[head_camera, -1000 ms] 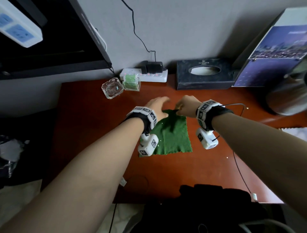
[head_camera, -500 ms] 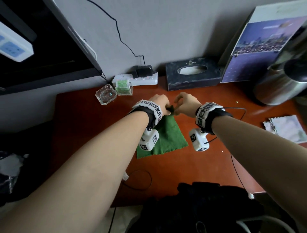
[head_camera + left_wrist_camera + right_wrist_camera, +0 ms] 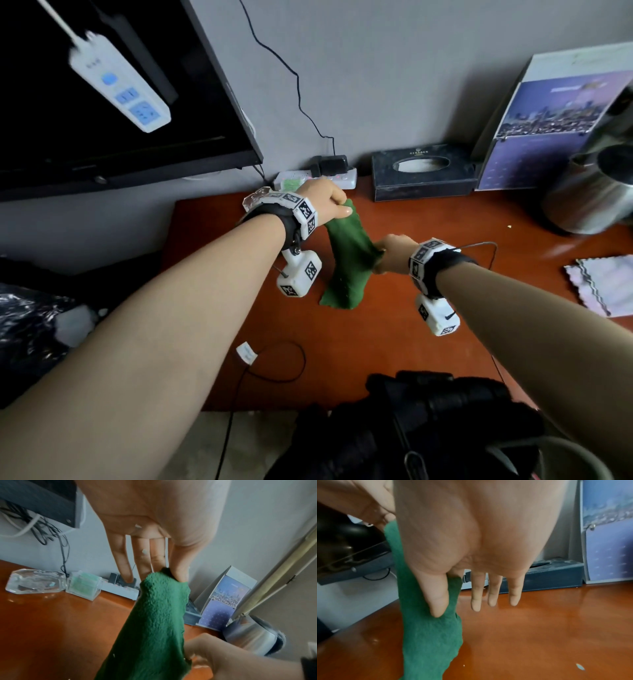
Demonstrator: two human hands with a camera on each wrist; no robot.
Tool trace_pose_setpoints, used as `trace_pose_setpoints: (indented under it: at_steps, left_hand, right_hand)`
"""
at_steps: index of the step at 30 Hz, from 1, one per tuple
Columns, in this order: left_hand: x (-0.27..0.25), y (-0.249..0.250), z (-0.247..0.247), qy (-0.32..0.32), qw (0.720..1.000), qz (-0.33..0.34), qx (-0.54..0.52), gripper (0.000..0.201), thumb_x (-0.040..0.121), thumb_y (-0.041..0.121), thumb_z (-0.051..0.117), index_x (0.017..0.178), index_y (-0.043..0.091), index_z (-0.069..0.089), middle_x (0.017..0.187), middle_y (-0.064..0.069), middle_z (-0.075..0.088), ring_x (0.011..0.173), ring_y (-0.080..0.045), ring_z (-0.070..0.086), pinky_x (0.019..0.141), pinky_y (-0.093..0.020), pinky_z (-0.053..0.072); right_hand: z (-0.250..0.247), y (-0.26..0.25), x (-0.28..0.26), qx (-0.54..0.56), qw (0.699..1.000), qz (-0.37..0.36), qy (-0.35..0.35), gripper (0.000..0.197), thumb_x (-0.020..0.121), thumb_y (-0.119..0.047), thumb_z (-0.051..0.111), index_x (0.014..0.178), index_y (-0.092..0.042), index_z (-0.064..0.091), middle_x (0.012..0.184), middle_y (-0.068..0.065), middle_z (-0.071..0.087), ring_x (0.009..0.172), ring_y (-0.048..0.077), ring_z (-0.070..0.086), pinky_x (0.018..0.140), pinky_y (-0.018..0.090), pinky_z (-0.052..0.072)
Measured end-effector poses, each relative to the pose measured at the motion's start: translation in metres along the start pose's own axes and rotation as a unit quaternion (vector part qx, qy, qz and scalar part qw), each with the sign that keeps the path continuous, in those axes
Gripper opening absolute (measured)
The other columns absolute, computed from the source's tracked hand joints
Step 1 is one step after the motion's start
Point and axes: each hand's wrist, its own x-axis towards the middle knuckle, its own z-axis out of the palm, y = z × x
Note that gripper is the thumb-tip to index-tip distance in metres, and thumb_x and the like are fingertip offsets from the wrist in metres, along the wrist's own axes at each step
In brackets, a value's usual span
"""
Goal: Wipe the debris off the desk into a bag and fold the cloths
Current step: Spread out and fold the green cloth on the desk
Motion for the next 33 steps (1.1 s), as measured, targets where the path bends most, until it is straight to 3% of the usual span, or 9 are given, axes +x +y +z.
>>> trace_pose_setpoints:
  at_steps: [4,6,9,12,15,18,21,26,33]
  left_hand:
    - [-0.025,-0.01,-0.013,0.051,0.998,-0.028,-0.02,0.043,0.086,0.029,0.072,0.056,0.012,0.047,0.049,0.005,0.035,0.053,-0.016,0.036,0.062,-0.028,0.036]
    - [-0.037,-0.016,-0.019,0.081,0.995,-0.045,-0.026,0.035,0.085,0.034,0.072,0.064,0.009,0.058,0.053,0.003,0.044,0.06,-0.021,0.046,0.071,-0.031,0.048]
    - [-0.056,-0.026,-0.027,0.129,0.989,-0.054,-0.056,0.029,0.086,0.032,0.072,0.078,0.004,0.068,0.062,0.001,0.055,0.07,-0.022,0.053,0.08,-0.032,0.051]
    - [-0.072,-0.038,-0.031,0.15,0.983,-0.051,-0.088,0.029,0.086,0.026,0.072,0.078,-0.001,0.067,0.068,-0.012,0.062,0.067,-0.023,0.054,0.077,-0.033,0.053]
    - [-0.086,-0.047,-0.031,0.154,0.981,-0.058,-0.106,0.019,0.089,0.026,0.069,0.077,0.012,0.071,0.075,-0.016,0.071,0.065,-0.026,0.061,0.077,-0.043,0.06]
    - [-0.094,-0.051,-0.026,0.178,0.974,-0.066,-0.125,0.019,0.09,0.026,0.068,0.071,0.024,0.067,0.074,-0.013,0.073,0.063,-0.028,0.067,0.072,-0.045,0.062]
    - [-0.095,-0.051,-0.02,0.193,0.966,-0.079,-0.151,0.009,0.091,0.023,0.068,0.086,0.017,0.073,0.078,-0.012,0.074,0.065,-0.025,0.069,0.073,-0.042,0.062]
    - [-0.082,-0.05,-0.013,0.21,0.958,-0.106,-0.166,0.014,0.09,0.022,0.07,0.092,0.008,0.074,0.079,-0.008,0.075,0.071,-0.02,0.074,0.078,-0.034,0.061]
    - [-0.053,-0.047,-0.015,0.22,0.945,-0.121,-0.208,0.02,0.087,0.022,0.073,0.102,0.01,0.075,0.082,-0.005,0.075,0.075,-0.017,0.073,0.081,-0.029,0.059]
  right_hand:
    - [-0.003,0.002,-0.02,-0.017,0.999,0.012,0.037,0.039,0.082,-0.032,0.07,0.116,-0.015,0.068,0.107,0.008,0.069,0.098,0.026,0.064,0.081,0.03,0.052]
    - [-0.009,0.003,-0.031,-0.01,0.999,0.004,0.049,0.036,0.083,-0.029,0.07,0.117,-0.018,0.069,0.108,0.006,0.07,0.097,0.023,0.065,0.08,0.028,0.052]
    - [-0.021,0.005,-0.048,-0.02,0.997,-0.003,0.077,0.03,0.085,-0.027,0.069,0.114,-0.02,0.07,0.111,0.003,0.069,0.1,0.022,0.064,0.089,0.035,0.052]
    - [-0.031,0.003,-0.06,-0.003,0.991,0.008,0.13,0.024,0.084,-0.026,0.07,0.105,-0.015,0.072,0.1,0.004,0.07,0.088,0.021,0.062,0.076,0.029,0.049]
    - [-0.042,0.0,-0.072,0.008,0.983,0.011,0.183,0.021,0.082,-0.025,0.071,0.101,-0.015,0.072,0.095,0.007,0.068,0.082,0.02,0.058,0.071,0.026,0.041]
    - [-0.054,-0.003,-0.081,0.018,0.976,-0.001,0.216,0.02,0.079,-0.023,0.073,0.098,-0.015,0.073,0.088,0.007,0.069,0.087,0.024,0.064,0.078,0.03,0.05]
    - [-0.064,-0.004,-0.085,0.004,0.972,-0.014,0.233,0.016,0.08,-0.02,0.071,0.094,-0.015,0.073,0.076,0.004,0.066,0.087,0.025,0.066,0.083,0.032,0.052]
    - [-0.082,-0.001,-0.073,-0.024,0.967,-0.029,0.251,0.022,0.081,-0.018,0.072,0.101,-0.011,0.074,0.099,0.011,0.071,0.096,0.028,0.063,0.084,0.032,0.049]
    - [-0.115,0.011,-0.054,-0.012,0.966,-0.034,0.257,0.022,0.078,-0.014,0.073,0.1,-0.012,0.075,0.099,0.01,0.072,0.094,0.027,0.065,0.082,0.028,0.048]
